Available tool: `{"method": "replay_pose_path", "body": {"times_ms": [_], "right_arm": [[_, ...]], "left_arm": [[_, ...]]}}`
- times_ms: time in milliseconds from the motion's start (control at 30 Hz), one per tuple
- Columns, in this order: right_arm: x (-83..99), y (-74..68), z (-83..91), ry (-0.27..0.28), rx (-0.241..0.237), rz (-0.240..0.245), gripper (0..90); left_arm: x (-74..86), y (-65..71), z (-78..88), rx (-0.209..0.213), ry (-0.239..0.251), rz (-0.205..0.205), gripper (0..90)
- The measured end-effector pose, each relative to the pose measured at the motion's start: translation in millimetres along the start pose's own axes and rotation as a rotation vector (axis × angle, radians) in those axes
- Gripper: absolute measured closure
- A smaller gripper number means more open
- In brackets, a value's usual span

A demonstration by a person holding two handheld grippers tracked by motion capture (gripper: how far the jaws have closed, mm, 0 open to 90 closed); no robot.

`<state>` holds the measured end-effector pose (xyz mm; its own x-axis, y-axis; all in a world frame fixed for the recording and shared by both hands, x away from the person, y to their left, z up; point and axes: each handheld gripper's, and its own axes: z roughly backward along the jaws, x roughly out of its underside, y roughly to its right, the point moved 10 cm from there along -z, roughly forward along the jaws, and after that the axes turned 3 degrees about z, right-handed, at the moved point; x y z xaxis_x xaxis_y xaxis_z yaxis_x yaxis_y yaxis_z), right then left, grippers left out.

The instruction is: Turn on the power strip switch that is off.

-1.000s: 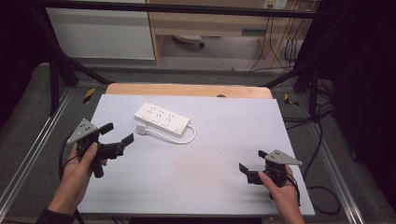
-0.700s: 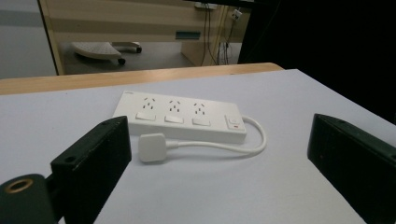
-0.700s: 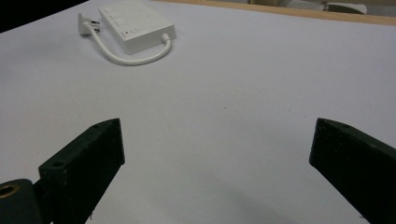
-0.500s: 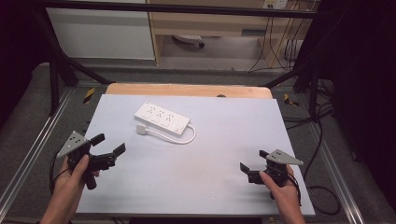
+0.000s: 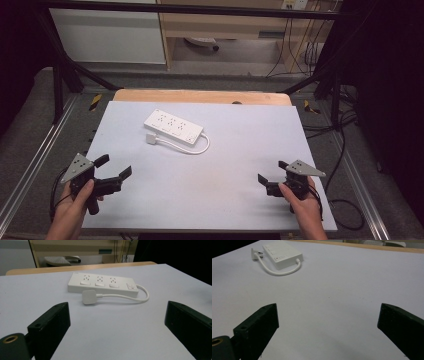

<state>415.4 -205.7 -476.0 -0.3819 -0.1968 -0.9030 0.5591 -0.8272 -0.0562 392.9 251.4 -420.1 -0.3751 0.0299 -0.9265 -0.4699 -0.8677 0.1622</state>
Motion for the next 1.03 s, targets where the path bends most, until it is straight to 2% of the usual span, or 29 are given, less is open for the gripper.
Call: {"method": "replay_pose_path", "body": {"times_ms": [233, 433, 467, 633, 733, 767, 800, 900, 933, 1000, 1033], "right_arm": [[0.1, 1.0, 0.2, 0.001, 0.002, -0.005, 4.0], [0.3, 1.9, 0.1, 0.001, 0.005, -0.004, 4.0], [0.5, 2.1, 0.0, 0.000, 0.005, -0.004, 3.9], [0.6, 2.8, 0.0, 0.000, 0.009, -0.003, 3.9], [2.2, 3.8, -0.5, -0.010, 0.012, 0.002, 3.9], [2.2, 3.8, -0.5, -0.010, 0.012, 0.002, 3.9], [5.6, 5.5, -1.9, -0.031, 0.025, 0.000, 3.9], [9.4, 7.5, -3.6, -0.049, 0.030, -0.002, 3.9], [14.4, 11.1, -5.3, -0.076, 0.051, -0.007, 3.9], [22.5, 15.4, -9.8, -0.122, 0.078, -0.005, 3.6], [22.5, 15.4, -9.8, -0.122, 0.078, -0.005, 3.6]], "left_arm": [[15.0, -0.2, -1.0, -0.009, -0.010, -0.002, 6.4], [28.6, -2.6, -5.4, -0.009, -0.012, 0.027, 6.7], [34.6, -2.5, -7.7, -0.008, -0.024, 0.026, 6.7], [45.3, 0.5, -10.8, 0.001, -0.051, 0.033, 7.1], [56.5, 9.4, -13.1, 0.022, -0.098, 0.005, 7.2], [56.5, 9.4, -13.1, 0.022, -0.098, 0.005, 7.1], [60.0, 13.3, -15.3, 0.024, -0.116, -0.014, 6.7], [63.9, 16.6, -19.3, 0.027, -0.143, -0.021, 6.8], [65.1, 18.2, -23.9, 0.023, -0.157, -0.026, 7.0], [64.6, 19.1, -26.0, 0.023, -0.159, -0.026, 8.1], [64.4, 20.1, -27.4, 0.024, -0.163, -0.027, 8.1]]}}
